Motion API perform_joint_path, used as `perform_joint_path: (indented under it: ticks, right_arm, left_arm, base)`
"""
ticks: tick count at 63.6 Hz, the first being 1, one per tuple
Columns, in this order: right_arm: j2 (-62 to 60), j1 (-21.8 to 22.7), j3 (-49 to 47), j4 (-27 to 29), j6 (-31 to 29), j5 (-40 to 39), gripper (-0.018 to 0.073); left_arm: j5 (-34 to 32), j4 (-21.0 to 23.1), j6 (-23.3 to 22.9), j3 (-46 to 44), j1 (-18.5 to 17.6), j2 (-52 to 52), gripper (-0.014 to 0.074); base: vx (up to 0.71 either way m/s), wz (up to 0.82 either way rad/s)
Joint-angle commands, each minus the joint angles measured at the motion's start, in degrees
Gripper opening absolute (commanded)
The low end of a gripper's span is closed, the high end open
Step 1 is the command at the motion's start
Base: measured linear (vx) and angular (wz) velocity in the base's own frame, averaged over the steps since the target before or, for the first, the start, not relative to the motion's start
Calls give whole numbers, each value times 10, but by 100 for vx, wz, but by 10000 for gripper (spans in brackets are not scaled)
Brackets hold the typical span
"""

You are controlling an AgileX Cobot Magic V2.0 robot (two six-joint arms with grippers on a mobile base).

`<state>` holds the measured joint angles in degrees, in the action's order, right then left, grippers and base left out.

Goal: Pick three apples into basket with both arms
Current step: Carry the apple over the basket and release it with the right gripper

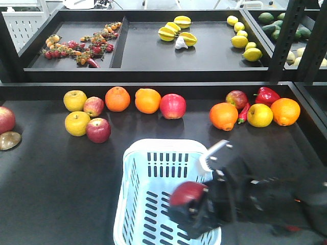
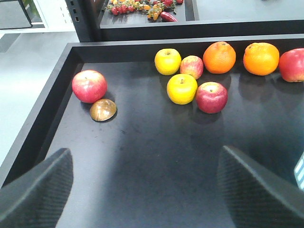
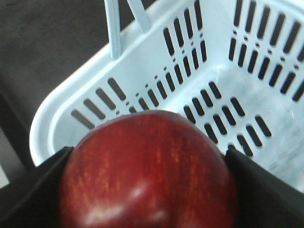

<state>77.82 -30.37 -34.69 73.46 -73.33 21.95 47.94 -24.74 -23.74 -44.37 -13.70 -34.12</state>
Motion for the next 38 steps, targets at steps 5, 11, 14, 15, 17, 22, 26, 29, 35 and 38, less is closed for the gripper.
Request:
perform_joint_path:
  ticks: [5,11,14,15,17,22,26,29,35,38]
  right_arm:
    - [40,-40,-66,20,3,-25,411]
    - [62,-45,-74,19,6,-29,508]
    - [70,-45,-74,20,6,-29,554]
    - [72,-45,-74,19,6,-28,569]
    - [75,-45,-74,19,6,-27,608]
    - [78,-45,-74,19,6,-24,682]
    - [78,-45,-74,19,6,-23,720]
    - [78,-45,-74,20,6,-23,729]
    - [77,-44,-74,20,15,-19,722]
    - [75,-44,-74,17,26,-18,718]
  left_arm:
    - [-31,-12,-5,-13,1,-2,585]
    - [-31,-12,-5,-13,1,-2,585]
    - [-31,-12,-5,-13,1,-2,585]
    - [-31,-12,-5,-13,1,-2,585]
    - [-31,-12,-5,-13,1,-2,585]
    - [-31,-12,-5,-13,1,-2,585]
    - [-31,-12,-5,-13,1,-2,585]
    - [-31,-12,-5,-13,1,-2,585]
    - [-31,-12,-5,-13,1,-2,585]
    - [-31,-12,-5,-13,1,-2,585]
  base:
    - [0,0]
    - [0,0]
    - [0,0]
    - [0,0]
    - [0,0]
    - [0,0]
    - [0,0]
    - [0,0]
    - [0,0]
    - [0,0]
